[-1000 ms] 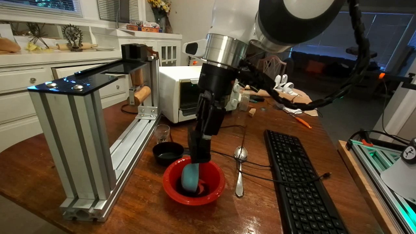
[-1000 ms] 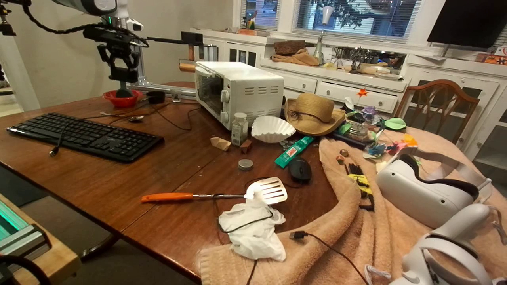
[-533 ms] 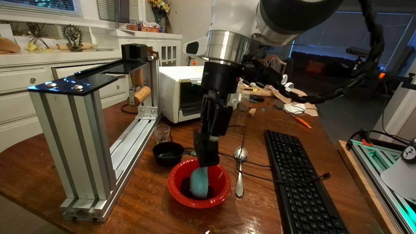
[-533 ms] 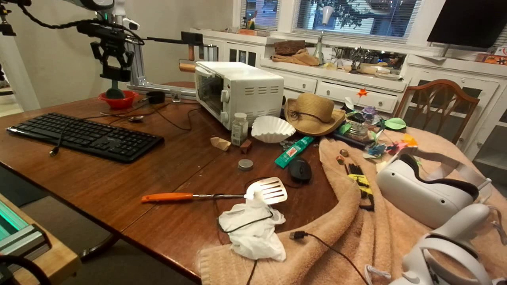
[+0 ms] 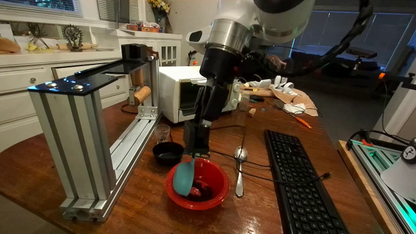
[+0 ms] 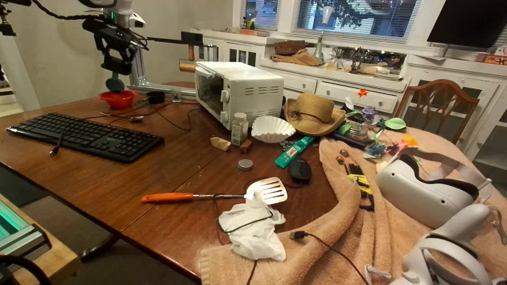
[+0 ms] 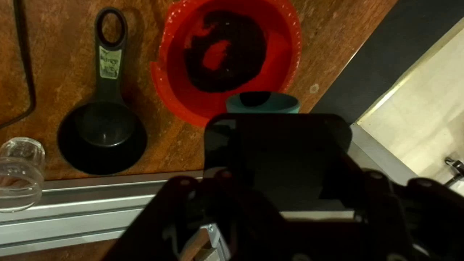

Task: Pick up the blue scooper from the rack on the left and use it to stir the contents of the red bowl

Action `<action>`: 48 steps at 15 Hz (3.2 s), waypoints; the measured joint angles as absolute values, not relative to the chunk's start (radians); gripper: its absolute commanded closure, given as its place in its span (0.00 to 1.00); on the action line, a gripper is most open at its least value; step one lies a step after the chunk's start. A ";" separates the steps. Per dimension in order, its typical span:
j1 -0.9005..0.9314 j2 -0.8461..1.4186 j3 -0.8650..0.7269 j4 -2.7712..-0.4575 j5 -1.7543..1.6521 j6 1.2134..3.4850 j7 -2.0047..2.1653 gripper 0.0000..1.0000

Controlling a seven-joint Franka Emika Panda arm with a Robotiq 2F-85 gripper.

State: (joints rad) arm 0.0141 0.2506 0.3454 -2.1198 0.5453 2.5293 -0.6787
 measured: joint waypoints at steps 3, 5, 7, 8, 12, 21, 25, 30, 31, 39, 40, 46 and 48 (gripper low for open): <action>-0.011 0.214 0.340 -2.151 0.639 2.517 -0.817 0.65; -0.023 0.190 0.323 -2.170 0.697 2.488 -0.907 0.40; -0.028 0.171 0.297 -2.184 0.738 2.440 -0.968 0.40; -0.030 0.167 0.291 -2.186 0.744 2.430 -0.979 0.40; -0.029 0.164 0.291 -2.188 0.750 2.428 -0.983 0.65; 0.021 0.189 0.251 -2.195 0.817 2.476 -1.018 0.65; 0.017 0.188 0.240 -2.216 1.005 2.529 -1.179 0.65; 0.013 0.171 0.188 -2.274 1.137 2.524 -1.349 0.65; 0.013 0.166 0.174 -2.293 1.137 2.523 -1.363 0.65; 0.020 0.113 0.147 -2.350 1.212 2.428 -1.527 0.65; 0.025 0.107 0.147 -2.356 1.206 2.427 -1.529 0.65; 0.053 0.095 0.144 -2.369 1.222 2.483 -1.547 0.65; 0.064 0.094 0.149 -2.363 1.308 2.532 -1.612 0.65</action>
